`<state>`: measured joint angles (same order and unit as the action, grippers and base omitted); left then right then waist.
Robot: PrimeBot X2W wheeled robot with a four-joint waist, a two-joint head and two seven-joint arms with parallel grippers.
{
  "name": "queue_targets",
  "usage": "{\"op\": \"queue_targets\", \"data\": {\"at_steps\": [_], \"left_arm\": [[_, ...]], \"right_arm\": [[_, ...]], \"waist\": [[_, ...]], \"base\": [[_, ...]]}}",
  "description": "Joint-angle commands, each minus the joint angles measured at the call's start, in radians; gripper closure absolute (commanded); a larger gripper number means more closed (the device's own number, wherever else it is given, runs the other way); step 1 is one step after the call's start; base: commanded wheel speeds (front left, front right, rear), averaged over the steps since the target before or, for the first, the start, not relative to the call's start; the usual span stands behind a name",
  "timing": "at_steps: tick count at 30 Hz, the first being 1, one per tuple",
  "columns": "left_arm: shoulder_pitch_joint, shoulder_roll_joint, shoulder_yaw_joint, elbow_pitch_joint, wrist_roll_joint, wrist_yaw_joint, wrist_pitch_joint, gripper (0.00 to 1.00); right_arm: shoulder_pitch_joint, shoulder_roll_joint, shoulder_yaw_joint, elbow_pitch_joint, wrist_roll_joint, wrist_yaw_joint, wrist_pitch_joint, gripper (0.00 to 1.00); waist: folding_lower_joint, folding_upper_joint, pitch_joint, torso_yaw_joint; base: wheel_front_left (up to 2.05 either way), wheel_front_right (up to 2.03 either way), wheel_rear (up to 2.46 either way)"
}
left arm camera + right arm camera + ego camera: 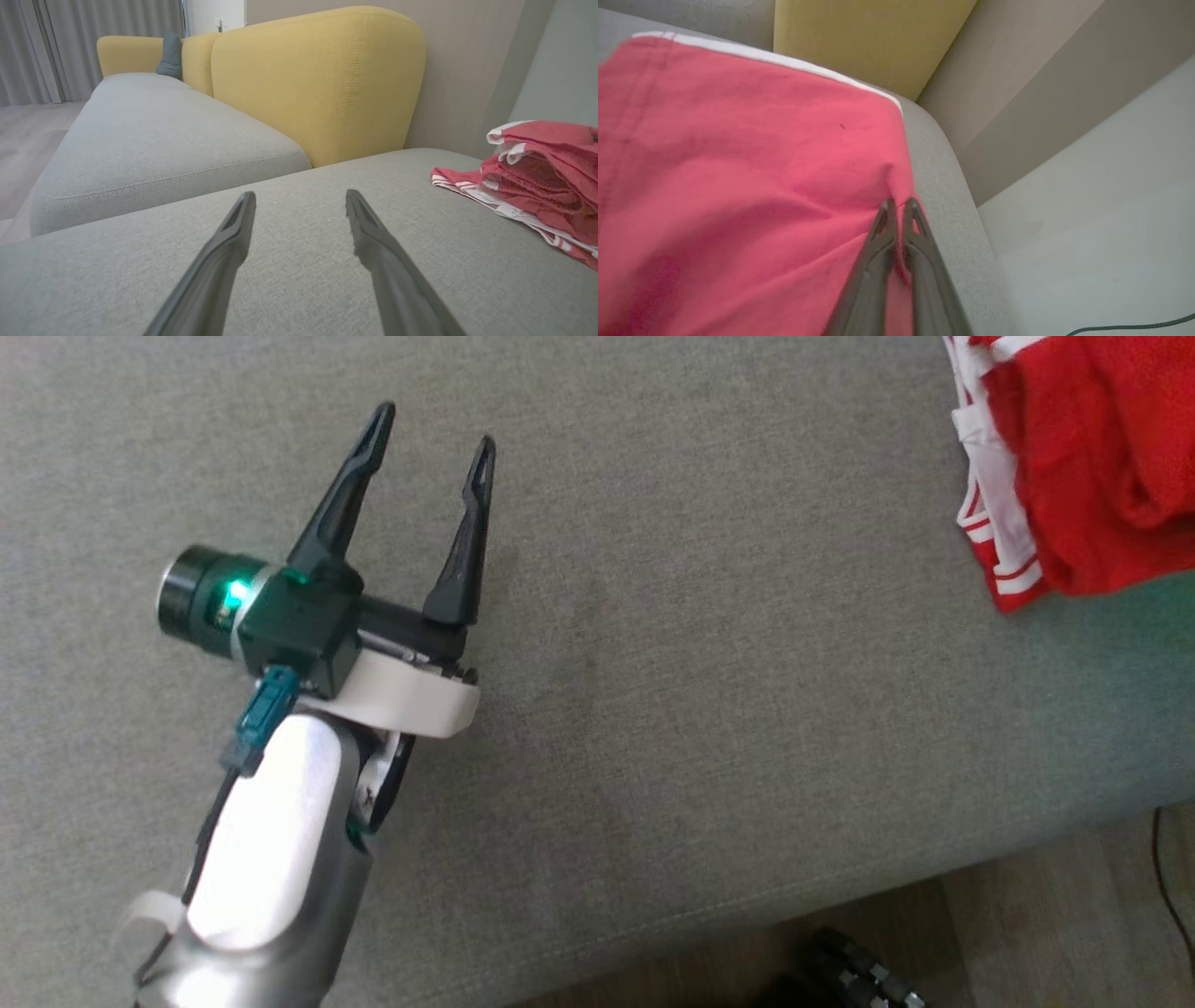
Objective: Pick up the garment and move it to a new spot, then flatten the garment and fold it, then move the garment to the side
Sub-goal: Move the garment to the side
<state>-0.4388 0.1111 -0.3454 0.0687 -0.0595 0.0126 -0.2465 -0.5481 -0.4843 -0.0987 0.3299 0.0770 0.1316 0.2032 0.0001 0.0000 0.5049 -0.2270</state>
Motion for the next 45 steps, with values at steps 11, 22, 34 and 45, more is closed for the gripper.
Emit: {"op": "queue_targets", "data": {"at_steps": [11,22,34,45], "left_arm": [[-0.076,0.016,0.001,-0.027,0.015,-0.01,0.003,0.0],[-0.053,0.017,0.002,0.015,-0.011,-0.003,-0.008,0.0],[0.096,0.014,0.047,0.053,-0.071,0.05,-0.014,0.0],[0.214,0.021,0.108,0.072,-0.126,0.092,-0.015,0.0]], "right_arm": [[-0.037,0.052,-0.108,0.05,-0.148,-0.001,-0.113,0.75],[0.039,0.18,-0.213,0.087,-0.185,-0.001,-0.239,0.0],[0.273,0.37,-0.08,-0.178,-0.109,-0.001,-0.289,0.0],[0.385,0.423,0.107,-0.308,-0.03,-0.001,-0.258,0.0]], "waist": [[-0.0001,0.0,0.075,0.01],[-0.0001,0.0,0.005,0.019],[-0.0001,0.0,-0.159,0.085],[-0.0001,0.0,-0.268,0.19]], "base": [[0.0,0.0,0.0],[0.0,0.0,0.0],[0.0,0.0,0.0],[0.0,0.0,0.0]]}}
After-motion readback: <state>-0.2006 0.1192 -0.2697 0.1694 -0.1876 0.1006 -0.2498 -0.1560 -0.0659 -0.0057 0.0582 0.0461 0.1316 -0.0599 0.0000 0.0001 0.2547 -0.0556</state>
